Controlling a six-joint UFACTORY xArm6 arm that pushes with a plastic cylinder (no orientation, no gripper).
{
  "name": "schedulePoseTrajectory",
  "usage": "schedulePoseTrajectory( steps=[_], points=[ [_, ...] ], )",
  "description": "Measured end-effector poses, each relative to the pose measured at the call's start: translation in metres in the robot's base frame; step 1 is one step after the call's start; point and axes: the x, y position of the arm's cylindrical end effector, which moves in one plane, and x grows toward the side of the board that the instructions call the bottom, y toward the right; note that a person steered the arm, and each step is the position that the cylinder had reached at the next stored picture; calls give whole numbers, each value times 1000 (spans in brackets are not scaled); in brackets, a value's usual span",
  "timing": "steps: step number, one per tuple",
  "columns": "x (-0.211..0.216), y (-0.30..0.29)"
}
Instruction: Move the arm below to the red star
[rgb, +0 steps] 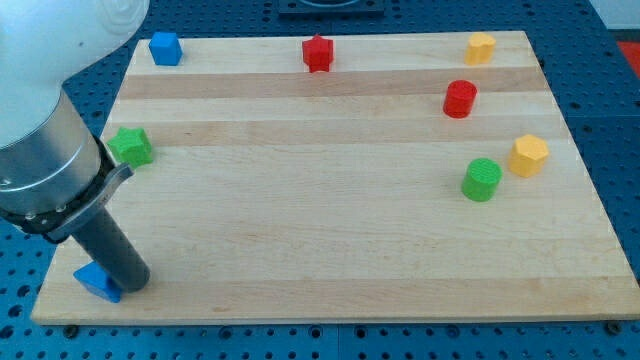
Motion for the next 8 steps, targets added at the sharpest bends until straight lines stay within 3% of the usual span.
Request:
schedulePoseTrajectory(
  steps=[3,4,8],
  points=[
    [0,-1],
    [-7,78],
    [-223,213]
  ],
)
